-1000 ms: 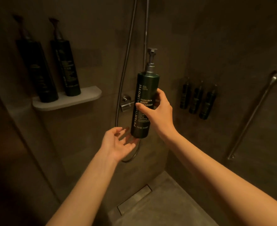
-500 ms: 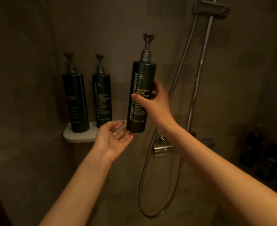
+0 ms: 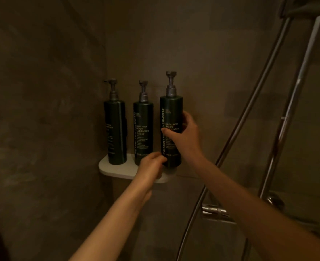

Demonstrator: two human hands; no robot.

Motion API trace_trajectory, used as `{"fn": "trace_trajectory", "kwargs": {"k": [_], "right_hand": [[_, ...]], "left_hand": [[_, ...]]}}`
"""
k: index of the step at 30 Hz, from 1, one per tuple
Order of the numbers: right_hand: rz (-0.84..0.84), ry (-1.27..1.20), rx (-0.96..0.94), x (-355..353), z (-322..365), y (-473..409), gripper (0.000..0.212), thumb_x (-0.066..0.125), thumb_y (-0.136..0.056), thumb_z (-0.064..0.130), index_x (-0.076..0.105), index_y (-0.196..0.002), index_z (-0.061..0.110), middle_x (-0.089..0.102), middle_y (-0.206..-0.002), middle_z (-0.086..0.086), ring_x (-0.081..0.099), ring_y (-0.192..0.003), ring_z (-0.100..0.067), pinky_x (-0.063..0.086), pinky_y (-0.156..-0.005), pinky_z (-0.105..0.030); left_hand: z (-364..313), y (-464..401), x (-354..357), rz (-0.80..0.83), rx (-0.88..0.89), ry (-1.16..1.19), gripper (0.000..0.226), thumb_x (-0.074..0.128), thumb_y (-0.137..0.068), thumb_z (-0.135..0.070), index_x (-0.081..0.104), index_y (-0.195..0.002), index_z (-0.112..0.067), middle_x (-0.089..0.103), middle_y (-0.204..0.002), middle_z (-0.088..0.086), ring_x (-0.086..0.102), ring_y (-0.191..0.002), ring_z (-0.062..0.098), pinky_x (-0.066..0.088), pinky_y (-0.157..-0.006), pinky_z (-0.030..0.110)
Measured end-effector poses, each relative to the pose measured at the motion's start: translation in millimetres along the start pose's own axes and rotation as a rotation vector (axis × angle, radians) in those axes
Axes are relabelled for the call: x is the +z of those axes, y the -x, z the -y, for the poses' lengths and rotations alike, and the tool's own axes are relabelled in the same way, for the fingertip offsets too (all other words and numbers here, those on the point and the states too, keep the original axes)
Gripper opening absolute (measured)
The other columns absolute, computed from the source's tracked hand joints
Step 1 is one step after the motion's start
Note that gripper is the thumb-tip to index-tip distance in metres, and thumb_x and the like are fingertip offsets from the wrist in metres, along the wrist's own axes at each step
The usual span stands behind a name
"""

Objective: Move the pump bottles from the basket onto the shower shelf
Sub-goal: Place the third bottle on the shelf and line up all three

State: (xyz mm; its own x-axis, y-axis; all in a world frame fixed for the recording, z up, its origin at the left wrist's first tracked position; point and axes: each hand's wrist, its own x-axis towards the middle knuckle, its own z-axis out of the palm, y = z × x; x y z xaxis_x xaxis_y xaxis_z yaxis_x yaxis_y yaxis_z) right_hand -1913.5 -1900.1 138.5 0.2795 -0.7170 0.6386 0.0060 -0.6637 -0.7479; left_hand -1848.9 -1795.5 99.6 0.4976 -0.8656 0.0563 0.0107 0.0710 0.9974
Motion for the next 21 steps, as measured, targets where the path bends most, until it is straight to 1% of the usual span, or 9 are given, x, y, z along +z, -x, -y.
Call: {"fn": "trace_trajectory", "kwargs": {"k": [3, 5, 8, 10, 12, 13, 15, 18, 21], "right_hand": [[0.038, -0.023, 0.021, -1.6, -15.7, -0.8, 0.062, 0.078, -0.072, 0.019, 0.048, -0.125, 0.029, 0.059, -0.117, 0.01, 0.057, -0.107, -0.008, 0.048, -0.091, -0.031], [0.04, -0.042, 0.035, -1.9, -24.8, -2.0, 0.062, 0.078, -0.072, 0.02, 0.048, -0.126, 0.028, 0.06, -0.118, 0.008, 0.057, -0.107, -0.009, 0.049, -0.092, -0.033], [0.063, -0.07, 0.047, -1.5, -31.7, -4.8, 0.063, 0.077, -0.073, 0.023, 0.047, -0.128, 0.026, 0.059, -0.119, 0.007, 0.057, -0.109, -0.011, 0.049, -0.095, -0.038], [0.088, -0.077, 0.034, -0.3, -32.6, -5.1, 0.062, 0.076, -0.074, 0.024, 0.046, -0.128, 0.026, 0.059, -0.12, 0.007, 0.056, -0.109, -0.009, 0.048, -0.094, -0.036], [0.091, -0.081, 0.017, 2.2, -34.2, -4.4, 0.061, 0.076, -0.075, 0.025, 0.046, -0.128, 0.025, 0.059, -0.122, 0.003, 0.056, -0.109, -0.01, 0.049, -0.094, -0.037], [0.089, -0.08, 0.01, 3.2, -35.0, -3.9, 0.061, 0.075, -0.075, 0.026, 0.046, -0.129, 0.024, 0.059, -0.123, 0.001, 0.056, -0.11, -0.011, 0.049, -0.095, -0.038], [0.097, -0.082, 0.012, 4.6, -35.6, -3.0, 0.061, 0.075, -0.076, 0.027, 0.046, -0.129, 0.023, 0.059, -0.124, 0.0, 0.056, -0.11, -0.012, 0.049, -0.095, -0.039], [0.111, -0.089, 0.022, 2.1, -32.4, -0.7, 0.06, 0.074, -0.077, 0.029, 0.046, -0.129, 0.023, 0.057, -0.125, 0.0, 0.055, -0.111, -0.012, 0.048, -0.097, -0.041], [0.08, -0.004, -0.043, -0.9, -27.5, 8.2, 0.069, 0.07, -0.08, 0.034, 0.037, -0.139, 0.02, 0.046, -0.136, -0.002, 0.047, -0.121, -0.016, 0.042, -0.1, -0.036]], "left_hand": [[1.1, -4.5, 10.7, -0.033, 0.008, -0.012, 0.022, 0.049, -0.091, -0.012, 0.064, -0.107, -0.013, 0.056, -0.069, 0.0, 0.048, -0.073, 0.022, 0.035, -0.07, 0.036], [0.3, -4.0, 16.8, -0.055, 0.027, -0.007, 0.023, 0.049, -0.092, -0.011, 0.062, -0.111, -0.013, 0.062, -0.069, 0.001, 0.056, -0.07, 0.018, 0.038, -0.068, 0.03], [-3.2, 1.0, 24.0, -0.071, 0.035, -0.028, 0.029, 0.048, -0.093, -0.009, 0.056, -0.12, -0.015, 0.062, -0.114, 0.021, 0.058, -0.104, 0.032, 0.042, -0.06, 0.021], [-3.6, 0.8, 26.8, -0.083, 0.045, -0.071, 0.032, 0.047, -0.093, -0.008, 0.053, -0.124, -0.016, 0.053, -0.128, 0.03, 0.05, -0.117, 0.04, 0.051, -0.073, 0.033], [-2.6, -0.6, 28.0, -0.101, 0.046, -0.115, 0.039, 0.047, -0.093, -0.008, 0.048, -0.132, -0.014, 0.051, -0.131, 0.031, 0.045, -0.123, 0.045, 0.043, -0.099, 0.048], [-1.9, -1.4, 28.4, -0.108, 0.049, -0.129, 0.041, 0.047, -0.094, -0.008, 0.046, -0.134, -0.013, 0.052, -0.131, 0.03, 0.044, -0.124, 0.044, 0.038, -0.104, 0.049], [-0.4, -3.2, 29.1, -0.132, 0.06, -0.153, 0.045, 0.048, -0.094, -0.009, 0.043, -0.138, -0.013, 0.055, -0.131, 0.023, 0.047, -0.125, 0.041, 0.038, -0.104, 0.047], [2.5, -2.3, 24.4, -0.196, 0.089, -0.213, 0.05, 0.049, -0.094, -0.014, 0.037, -0.143, -0.015, 0.049, -0.14, 0.009, 0.048, -0.126, 0.025, 0.042, -0.098, 0.034], [5.6, 0.8, 9.3, -0.281, 0.17, -0.297, 0.052, 0.051, -0.094, -0.018, 0.036, -0.143, -0.019, 0.045, -0.144, 0.007, 0.046, -0.129, 0.021, 0.04, -0.101, 0.032]]}}
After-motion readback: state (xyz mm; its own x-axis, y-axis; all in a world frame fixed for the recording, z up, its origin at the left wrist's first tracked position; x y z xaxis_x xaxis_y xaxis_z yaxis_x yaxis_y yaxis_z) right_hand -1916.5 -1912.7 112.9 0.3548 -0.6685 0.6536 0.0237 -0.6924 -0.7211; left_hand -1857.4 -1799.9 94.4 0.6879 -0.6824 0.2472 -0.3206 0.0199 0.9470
